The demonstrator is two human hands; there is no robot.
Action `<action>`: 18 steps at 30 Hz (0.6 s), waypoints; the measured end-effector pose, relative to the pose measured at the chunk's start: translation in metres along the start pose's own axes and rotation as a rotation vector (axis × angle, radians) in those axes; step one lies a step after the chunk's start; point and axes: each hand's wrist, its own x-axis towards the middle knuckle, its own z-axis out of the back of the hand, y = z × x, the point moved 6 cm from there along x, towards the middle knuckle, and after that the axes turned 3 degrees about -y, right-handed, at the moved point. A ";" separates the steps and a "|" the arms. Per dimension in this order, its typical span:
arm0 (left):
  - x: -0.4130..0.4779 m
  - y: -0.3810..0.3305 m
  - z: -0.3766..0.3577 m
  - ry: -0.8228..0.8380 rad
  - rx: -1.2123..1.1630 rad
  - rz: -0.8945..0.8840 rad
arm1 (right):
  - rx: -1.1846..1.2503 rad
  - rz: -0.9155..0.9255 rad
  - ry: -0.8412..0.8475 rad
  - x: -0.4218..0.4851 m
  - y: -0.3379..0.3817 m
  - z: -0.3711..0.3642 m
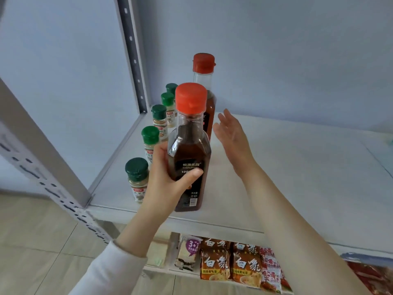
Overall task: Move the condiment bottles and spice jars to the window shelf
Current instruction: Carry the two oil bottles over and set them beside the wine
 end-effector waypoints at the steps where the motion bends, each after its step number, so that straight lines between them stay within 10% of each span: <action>1: -0.001 -0.001 0.000 -0.030 0.010 -0.009 | 0.025 0.002 0.041 0.006 -0.003 -0.006; 18: -0.053 -0.042 -0.011 -0.478 0.018 -0.128 | 0.209 0.045 0.289 -0.008 -0.016 -0.004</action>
